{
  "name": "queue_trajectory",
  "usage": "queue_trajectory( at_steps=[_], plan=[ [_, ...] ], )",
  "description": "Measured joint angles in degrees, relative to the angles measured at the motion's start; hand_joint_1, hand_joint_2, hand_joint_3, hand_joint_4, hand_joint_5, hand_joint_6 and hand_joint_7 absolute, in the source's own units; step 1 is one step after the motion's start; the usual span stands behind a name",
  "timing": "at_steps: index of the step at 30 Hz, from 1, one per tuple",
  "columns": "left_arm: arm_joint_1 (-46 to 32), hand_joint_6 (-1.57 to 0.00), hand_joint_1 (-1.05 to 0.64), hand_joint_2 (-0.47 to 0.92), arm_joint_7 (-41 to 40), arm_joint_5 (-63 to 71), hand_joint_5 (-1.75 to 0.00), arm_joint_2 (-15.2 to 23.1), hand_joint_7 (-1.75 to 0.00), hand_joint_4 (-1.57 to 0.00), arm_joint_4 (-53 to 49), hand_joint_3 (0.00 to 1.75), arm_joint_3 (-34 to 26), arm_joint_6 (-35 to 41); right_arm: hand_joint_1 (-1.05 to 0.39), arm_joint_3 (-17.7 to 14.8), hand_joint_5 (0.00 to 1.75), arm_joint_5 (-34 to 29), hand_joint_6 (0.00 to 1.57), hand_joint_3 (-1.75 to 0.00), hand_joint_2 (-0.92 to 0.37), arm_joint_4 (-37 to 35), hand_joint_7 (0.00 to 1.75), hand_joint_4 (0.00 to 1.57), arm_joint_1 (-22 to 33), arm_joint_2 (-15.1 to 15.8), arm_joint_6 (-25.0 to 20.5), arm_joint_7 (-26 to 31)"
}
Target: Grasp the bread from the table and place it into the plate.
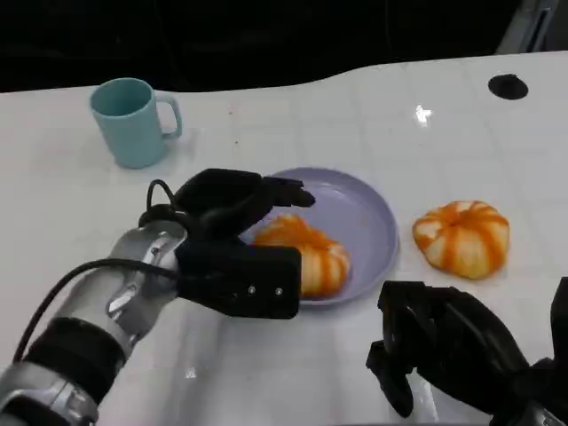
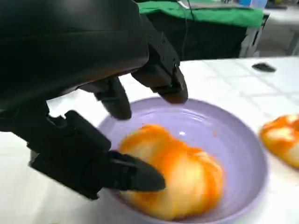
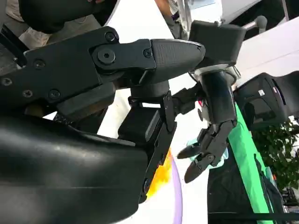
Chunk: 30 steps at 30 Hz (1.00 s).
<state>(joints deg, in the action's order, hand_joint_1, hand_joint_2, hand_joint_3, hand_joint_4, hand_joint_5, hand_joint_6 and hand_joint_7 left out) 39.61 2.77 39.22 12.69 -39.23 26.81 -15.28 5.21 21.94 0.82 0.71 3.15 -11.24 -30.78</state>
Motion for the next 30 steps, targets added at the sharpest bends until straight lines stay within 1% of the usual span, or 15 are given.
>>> queue_trajectory(
  at_steps=[3,5,13,17,20,22,23,24,25,26,27,28,29,30],
  plan=[
    [0.21,-0.23,-0.82,0.92,0.72,1.42,-0.4,1.16,0.0,-0.01,0.86,0.52,0.88,0.64,-0.92,0.02,1.6,0.0,1.11,-0.35,-0.92,0.47,1.51,1.3,0.03,-0.01,-0.02,0.19],
    [0.23,-0.22,-0.82,0.92,1.52,2.39,-0.4,1.74,0.0,0.0,1.8,0.52,1.5,0.81,-0.93,0.03,1.6,0.0,1.11,-0.35,-0.92,0.55,1.51,1.29,0.09,-0.01,-0.01,0.21],
    [-0.66,-0.28,-0.77,0.92,2.6,2.45,-0.46,3.25,-0.03,-0.04,7.87,0.48,1.49,1.03,-0.92,0.12,1.6,0.05,1.13,-0.34,-0.92,1.54,1.51,1.31,0.75,-0.05,-0.17,0.38],
    [-4.69,-0.32,-0.73,0.92,2.74,-0.34,-0.5,4.07,-0.04,-0.07,13.76,0.44,-0.66,0.8,-0.92,0.1,1.61,0.06,1.13,-0.37,-0.92,2.78,1.53,1.3,1.56,0.01,-0.55,0.56],
    [-8.77,-0.38,-0.67,0.92,3.19,-4.22,-0.57,4.34,-0.06,-0.14,18.43,0.4,-3.22,0.58,-0.93,0.05,1.62,0.05,1.12,-0.37,-0.92,3.37,1.53,1.29,1.92,0.14,-1.29,0.98],
    [-12.51,-0.49,-0.61,0.92,3.89,-8.67,-0.71,4.13,-0.1,-0.26,21.76,0.33,-5.52,0.44,-0.93,-0.08,1.62,0.06,1.11,-0.37,-0.92,3.86,1.54,1.28,2.08,0.3,-1.42,1.1],
    [-14.59,-0.53,-0.59,0.92,4.27,-11.89,-0.79,3.47,-0.11,-0.28,23.3,0.32,-7.01,0.43,-0.93,-0.15,1.62,0.06,1.11,-0.37,-0.92,4.05,1.54,1.28,2.15,0.34,-1.49,1.11],
    [-16.73,-0.57,-0.56,0.92,4.74,-15.31,-0.95,2.59,-0.14,-0.29,24.8,0.31,-8.48,0.44,-0.93,-0.19,1.63,0.07,1.1,-0.37,-0.92,4.15,1.54,1.28,2.17,0.39,-1.56,1.11],
    [-18.89,-0.59,-0.54,0.92,5.31,-18.68,-1.2,1.61,-0.27,-0.29,26.29,0.32,-9.8,0.55,-0.93,-0.19,1.63,0.07,1.1,-0.36,-0.92,4.21,1.54,1.28,2.19,0.43,-1.64,1.11],
    [-20.89,-0.54,-0.53,0.92,6.01,-22.06,-1.31,0.59,-0.44,-0.29,27.59,0.32,-11.01,0.6,-0.93,-0.19,1.63,0.07,1.09,-0.35,-0.92,4.26,1.54,1.27,2.2,0.46,-1.73,1.1],
    [-22.88,-0.49,-0.51,0.92,6.79,-25.38,-1.42,-0.26,-0.66,-0.31,28.87,0.32,-12.1,0.68,-0.93,-0.19,1.63,0.12,1.09,-0.35,-0.92,4.29,1.54,1.27,2.19,0.47,-1.82,1.09],
    [-24.7,-0.45,-0.51,0.92,7.71,-28.64,-1.51,-1.07,-0.89,-0.34,29.9,0.33,-13.16,0.72,-0.92,-0.22,1.63,0.16,1.09,-0.35,-0.92,4.3,1.54,1.27,2.16,0.48,-1.92,1.08],
    [-26.38,-0.44,-0.51,0.92,8.55,-31.6,-1.54,-1.8,-0.97,-0.35,31.02,0.34,-14.1,0.81,-0.92,-0.27,1.63,0.21,1.09,-0.35,-0.92,4.31,1.54,1.27,2.16,0.49,-2.02,1.07],
    [-27.86,-0.46,-0.54,0.92,9.36,-34.3,-1.61,-2.41,-1.1,-0.39,32.21,0.38,-14.98,0.86,-0.92,-0.33,1.63,0.25,1.09,-0.36,-0.92,4.31,1.55,1.27,2.17,0.49,-2.08,1.06]
  ],
)
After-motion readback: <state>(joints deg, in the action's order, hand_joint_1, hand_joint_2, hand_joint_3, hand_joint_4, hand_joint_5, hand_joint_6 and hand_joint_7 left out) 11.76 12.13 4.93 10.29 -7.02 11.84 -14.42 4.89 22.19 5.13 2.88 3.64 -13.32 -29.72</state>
